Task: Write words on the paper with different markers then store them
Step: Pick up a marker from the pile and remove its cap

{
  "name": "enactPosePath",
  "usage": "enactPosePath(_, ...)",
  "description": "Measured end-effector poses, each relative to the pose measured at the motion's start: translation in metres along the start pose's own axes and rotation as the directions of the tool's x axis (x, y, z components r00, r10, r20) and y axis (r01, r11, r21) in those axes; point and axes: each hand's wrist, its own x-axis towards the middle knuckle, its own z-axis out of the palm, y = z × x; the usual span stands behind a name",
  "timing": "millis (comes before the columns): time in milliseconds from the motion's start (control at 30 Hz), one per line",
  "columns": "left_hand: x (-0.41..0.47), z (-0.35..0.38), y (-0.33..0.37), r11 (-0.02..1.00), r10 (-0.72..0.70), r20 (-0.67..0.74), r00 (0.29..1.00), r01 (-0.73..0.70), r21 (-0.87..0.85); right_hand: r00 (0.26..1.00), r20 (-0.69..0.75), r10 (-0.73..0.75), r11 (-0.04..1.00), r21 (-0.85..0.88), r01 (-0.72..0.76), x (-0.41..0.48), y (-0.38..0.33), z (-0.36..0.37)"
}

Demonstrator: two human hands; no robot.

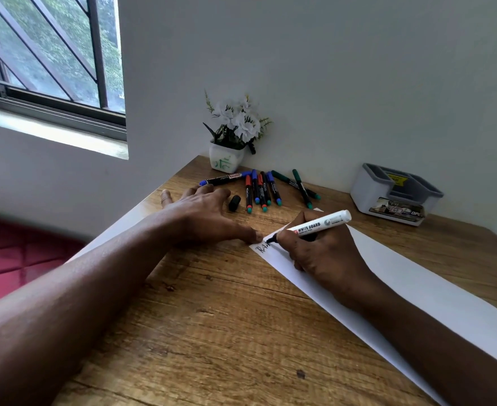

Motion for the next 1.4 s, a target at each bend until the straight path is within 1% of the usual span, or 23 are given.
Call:
enactPosePath(133, -0.0019, -0.0019, 0.0014, 1.000, -0.003, 0.005, 1.000, 0.003, 0.003, 1.000, -0.011, 0.013, 1.000, 0.001, -0.013, 0.0014, -0.0010, -0.0001)
enactPosePath(233, -0.0036, -0.0027, 0.0021, 1.000, -0.005, 0.009, 1.000, 0.005, -0.001, 0.999, -0.025, 0.038, 0.999, 0.037, -0.037, 0.0004, -0.0014, 0.0007)
enactPosePath(333, -0.0021, -0.0018, 0.0020, 1.000, -0.003, 0.006, 1.000, 0.003, 0.005, 0.998, -0.060, 0.035, 0.999, 0.010, -0.034, 0.0012, -0.0004, 0.0016)
enactPosePath(433, 0.0001, -0.0012, 0.0008, 1.000, -0.004, 0.005, 1.000, 0.003, 0.009, 0.998, -0.060, 0.033, 0.999, -0.021, -0.034, 0.0020, 0.0002, 0.0016)
enactPosePath(667, 0.0010, -0.0003, 0.0004, 1.000, -0.006, -0.002, 1.000, 0.006, 0.016, 0.993, -0.059, 0.105, 0.993, 0.055, -0.102, 0.0022, -0.0021, 0.0003)
enactPosePath(733, 0.0015, -0.0009, 0.0011, 1.000, -0.008, 0.000, 1.000, 0.008, 0.021, 0.994, -0.051, 0.102, 0.994, 0.046, -0.099, 0.0015, -0.0022, 0.0005)
enactPosePath(800, 0.0019, -0.0006, 0.0015, 1.000, -0.013, 0.001, 1.000, 0.013, 0.022, 0.992, -0.073, 0.105, 0.994, 0.038, -0.103, 0.0015, -0.0008, 0.0008)
enactPosePath(867, 0.0021, -0.0003, 0.0014, 1.000, -0.012, 0.001, 1.000, 0.012, 0.021, 0.982, -0.106, 0.153, 0.984, 0.110, -0.142, 0.0028, 0.0007, 0.0002)
enactPosePath(933, 0.0020, -0.0001, 0.0006, 1.000, -0.009, 0.002, 1.000, 0.009, 0.018, 0.979, -0.098, 0.180, 0.976, 0.143, -0.165, 0.0035, 0.0005, 0.0002)
enactPosePath(1033, 0.0010, -0.0004, 0.0007, 1.000, -0.006, 0.004, 1.000, 0.006, 0.008, 0.985, -0.066, 0.161, 0.982, 0.108, -0.153, 0.0032, -0.0008, 0.0010)
enactPosePath(1200, 0.0013, -0.0002, 0.0009, 1.000, -0.007, 0.009, 1.000, 0.007, 0.007, 0.977, -0.098, 0.190, 0.973, 0.151, -0.174, 0.0031, -0.0007, 0.0014)
enactPosePath(1400, 0.0016, 0.0006, -0.0001, 1.000, -0.009, 0.000, 1.000, 0.009, 0.004, 0.977, -0.088, 0.195, 0.977, 0.105, -0.186, 0.0037, -0.0040, 0.0032)
